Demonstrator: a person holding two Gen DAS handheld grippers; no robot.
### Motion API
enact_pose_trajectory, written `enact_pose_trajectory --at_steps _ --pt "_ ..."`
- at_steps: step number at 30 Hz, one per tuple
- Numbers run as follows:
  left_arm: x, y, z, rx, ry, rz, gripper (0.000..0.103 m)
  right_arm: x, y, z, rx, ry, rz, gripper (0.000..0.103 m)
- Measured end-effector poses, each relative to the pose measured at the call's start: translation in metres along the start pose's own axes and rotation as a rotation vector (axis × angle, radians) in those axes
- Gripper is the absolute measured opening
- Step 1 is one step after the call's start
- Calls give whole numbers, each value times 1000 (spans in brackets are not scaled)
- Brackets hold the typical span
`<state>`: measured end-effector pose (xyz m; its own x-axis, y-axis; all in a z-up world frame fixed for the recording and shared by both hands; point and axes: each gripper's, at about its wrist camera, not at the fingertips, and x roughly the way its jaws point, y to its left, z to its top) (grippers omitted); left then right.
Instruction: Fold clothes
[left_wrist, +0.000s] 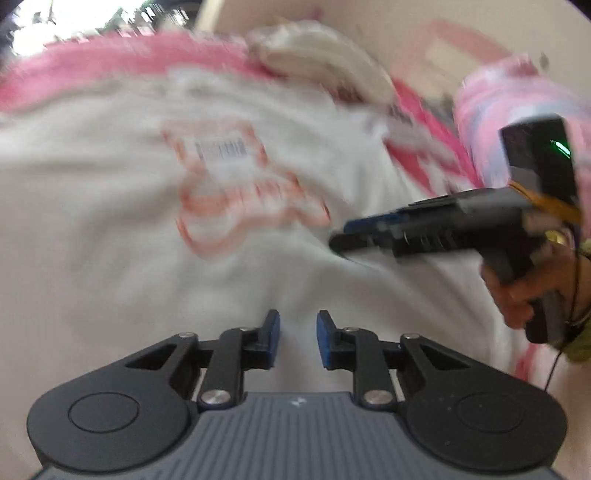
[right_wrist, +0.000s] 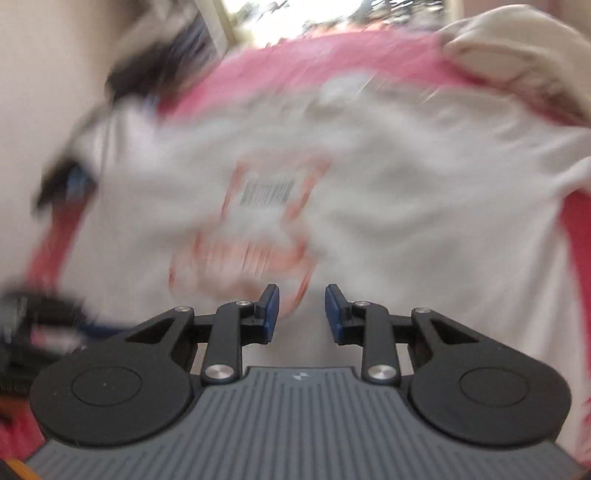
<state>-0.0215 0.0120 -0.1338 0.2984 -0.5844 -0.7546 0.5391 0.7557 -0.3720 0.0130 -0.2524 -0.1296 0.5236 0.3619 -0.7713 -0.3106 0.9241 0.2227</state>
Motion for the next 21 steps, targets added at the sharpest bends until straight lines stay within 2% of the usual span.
enact_pose_trajectory --at_steps 3,6,7,8,10,14,15,17,19,21 --pt "-26 8 -38 -22 82 -72 25 -32 37 -59 -130 59 57 27" --pt "-54 26 -55 -103 192 -83 24 -76 48 -102 -97 210 146 27" --pt "-60 32 -52 -112 196 -70 24 -85 47 -106 -86 259 163 26" --pt "-66 38 -45 -118 184 -61 24 -91 42 -99 -84 273 164 26" --pt "-70 53 -23 -129 107 -68 25 -99 29 -70 -79 214 147 27" --pt "-45 82 30 -180 -105 -62 29 -70 -10 8 2 -63 77 29" --pt "-33 91 37 -201 -121 -24 29 -56 -23 21 33 -91 44 29" --pt "-16 111 40 -254 -93 73 25 -28 -49 46 95 -147 -23 29" --pt "-25 128 25 -316 -77 94 18 -11 -74 49 140 -108 -99 29" --pt "-49 137 5 -370 -74 112 19 -21 -88 22 175 -37 -139 28"
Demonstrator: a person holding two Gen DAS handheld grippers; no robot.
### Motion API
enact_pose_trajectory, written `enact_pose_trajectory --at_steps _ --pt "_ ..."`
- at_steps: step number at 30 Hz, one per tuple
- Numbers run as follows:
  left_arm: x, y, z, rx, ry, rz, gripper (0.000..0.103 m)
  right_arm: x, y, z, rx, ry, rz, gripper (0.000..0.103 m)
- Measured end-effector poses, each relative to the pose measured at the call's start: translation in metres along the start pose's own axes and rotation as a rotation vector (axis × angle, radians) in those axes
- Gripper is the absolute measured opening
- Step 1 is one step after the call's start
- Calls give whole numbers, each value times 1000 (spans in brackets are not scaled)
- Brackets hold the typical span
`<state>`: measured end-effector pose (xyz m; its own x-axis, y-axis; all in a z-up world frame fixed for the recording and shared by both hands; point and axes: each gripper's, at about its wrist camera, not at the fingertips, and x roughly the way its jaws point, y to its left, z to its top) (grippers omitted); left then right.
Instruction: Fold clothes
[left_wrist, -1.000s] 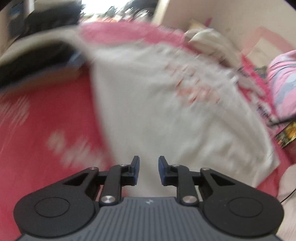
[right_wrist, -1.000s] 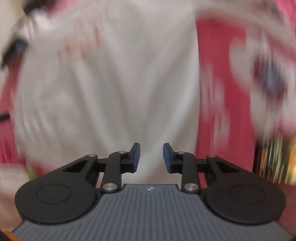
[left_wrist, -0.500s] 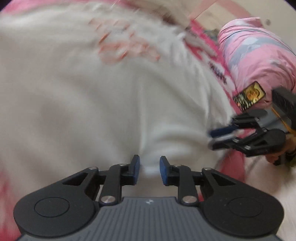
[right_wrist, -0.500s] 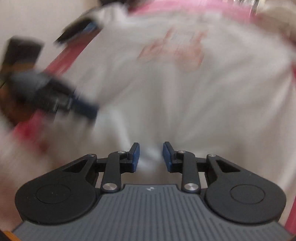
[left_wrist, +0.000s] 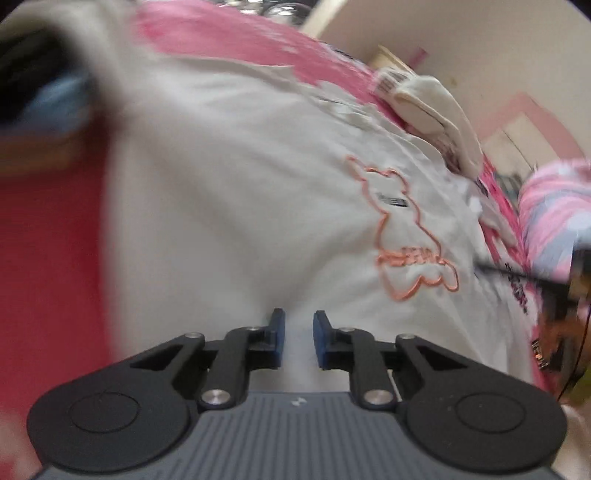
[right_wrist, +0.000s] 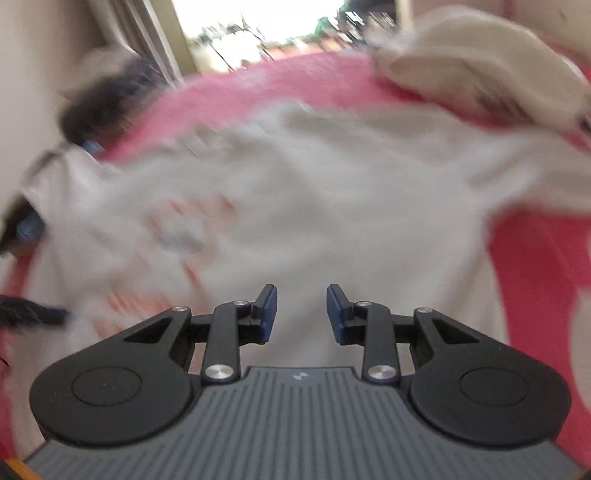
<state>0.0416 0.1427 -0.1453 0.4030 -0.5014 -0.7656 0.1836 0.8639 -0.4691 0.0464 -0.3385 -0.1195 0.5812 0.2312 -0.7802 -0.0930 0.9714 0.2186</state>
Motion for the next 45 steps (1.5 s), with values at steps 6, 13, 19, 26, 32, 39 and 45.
enact_pose_trajectory --at_steps 6,13,19,26,32,39,45 --pt "-54 -1 2 16 -33 62 36 -63 -26 -62 166 85 -50 29" --pt "18 -67 63 120 -102 -5 49 -32 -19 33 198 -196 70 29" --pt "18 -38 57 58 -131 170 49 69 -31 82 224 -185 96 29" --pt "-75 12 44 -58 -257 269 52 73 -78 86 424 -310 -112 29" --pt "-87 30 55 -176 -311 210 55 77 -47 82 377 -277 85 30" --pt "6 -39 73 31 -262 76 55 139 -36 120 361 -260 96 30" --pt "93 -82 92 136 -228 76 54 139 -107 167 569 -336 -97 30"
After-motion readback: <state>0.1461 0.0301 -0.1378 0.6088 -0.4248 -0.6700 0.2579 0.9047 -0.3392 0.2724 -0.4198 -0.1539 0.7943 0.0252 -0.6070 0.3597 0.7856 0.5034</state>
